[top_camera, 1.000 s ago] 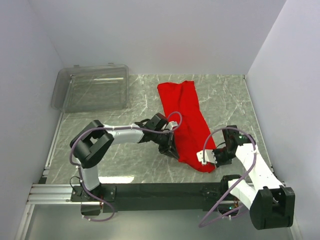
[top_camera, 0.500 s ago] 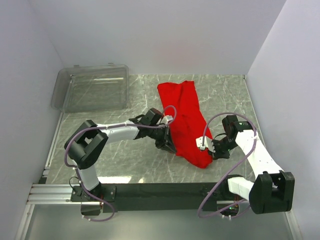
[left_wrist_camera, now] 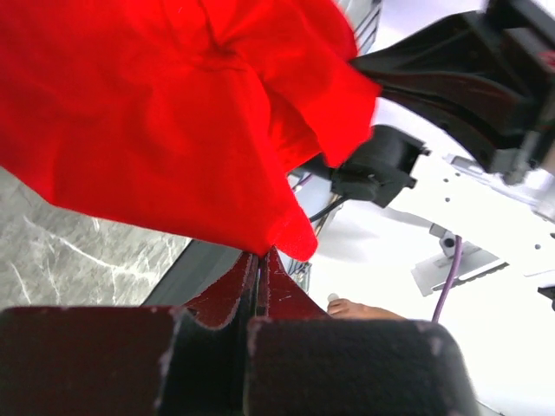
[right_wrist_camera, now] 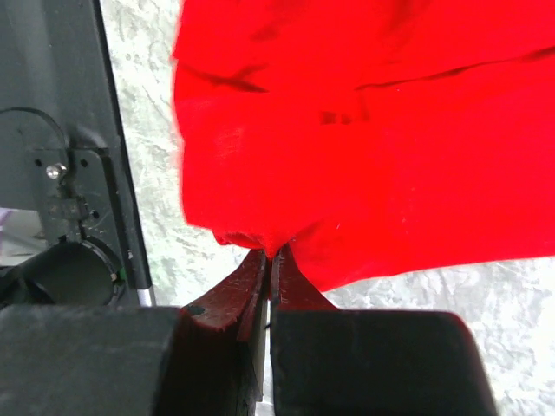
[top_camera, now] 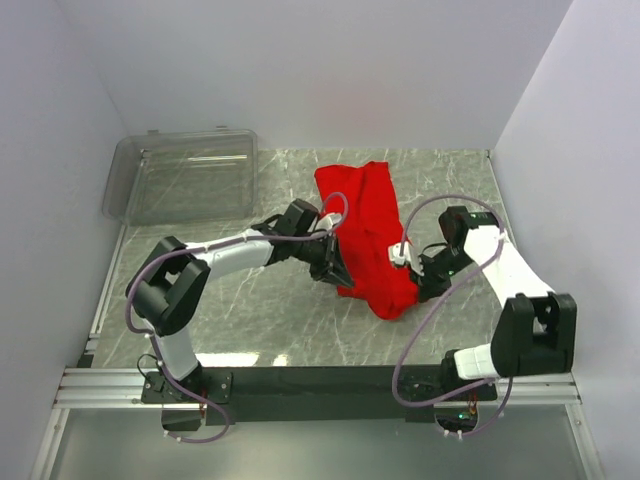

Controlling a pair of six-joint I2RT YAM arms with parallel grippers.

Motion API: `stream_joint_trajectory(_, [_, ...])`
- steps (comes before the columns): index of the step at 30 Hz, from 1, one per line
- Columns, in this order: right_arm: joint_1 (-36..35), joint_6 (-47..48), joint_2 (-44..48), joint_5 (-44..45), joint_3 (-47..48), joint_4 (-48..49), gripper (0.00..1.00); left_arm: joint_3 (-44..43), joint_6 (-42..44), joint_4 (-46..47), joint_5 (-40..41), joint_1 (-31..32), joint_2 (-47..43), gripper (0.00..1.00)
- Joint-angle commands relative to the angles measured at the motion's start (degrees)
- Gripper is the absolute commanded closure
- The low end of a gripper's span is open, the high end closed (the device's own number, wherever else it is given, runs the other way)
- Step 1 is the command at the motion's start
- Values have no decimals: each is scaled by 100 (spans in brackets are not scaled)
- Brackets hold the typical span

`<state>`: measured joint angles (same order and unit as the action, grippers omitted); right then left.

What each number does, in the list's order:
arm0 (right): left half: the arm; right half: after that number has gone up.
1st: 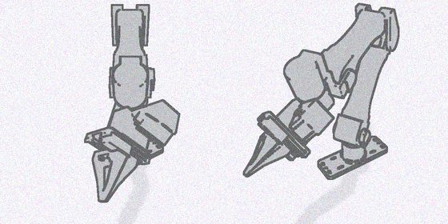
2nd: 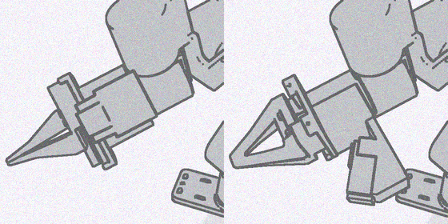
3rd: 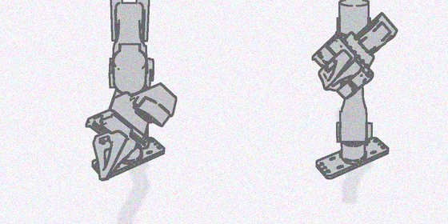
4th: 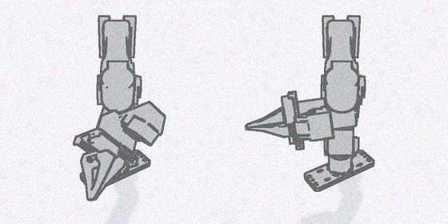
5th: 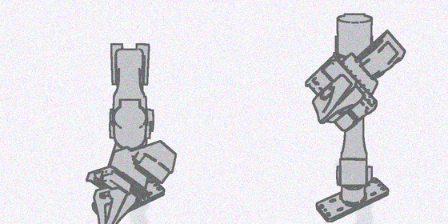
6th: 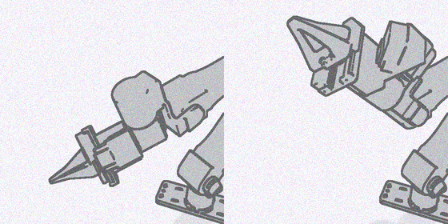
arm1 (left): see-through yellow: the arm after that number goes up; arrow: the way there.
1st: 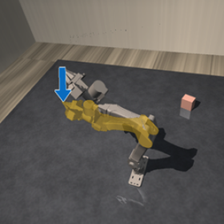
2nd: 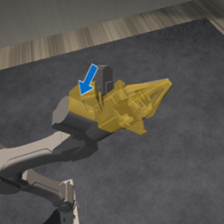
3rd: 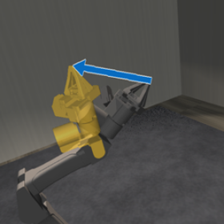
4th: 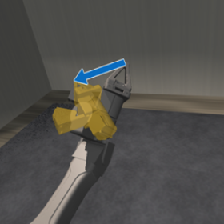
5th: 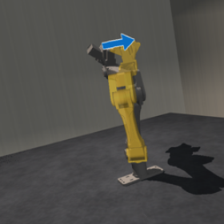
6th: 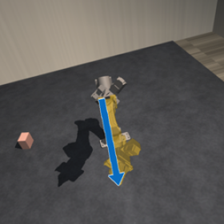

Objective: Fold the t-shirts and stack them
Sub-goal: Fold the tshirt

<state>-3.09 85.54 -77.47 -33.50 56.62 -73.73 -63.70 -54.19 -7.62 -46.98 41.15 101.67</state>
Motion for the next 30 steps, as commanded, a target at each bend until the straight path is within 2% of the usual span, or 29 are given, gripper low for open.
stream_joint_trajectory(1, [46,-107,-399,-201,402,-413,100,-309,-38,85,-302,-168,-33,99])
stream_joint_trajectory(15, [81,-854,-2104,-412,1939,-660,100,-1179,-91,-249,-382,-616,775,99])
stream_joint_trajectory(30, [274,-1443,-3089,-544,2889,-536,100,-1338,-285,-240,-180,-1065,1004,99])
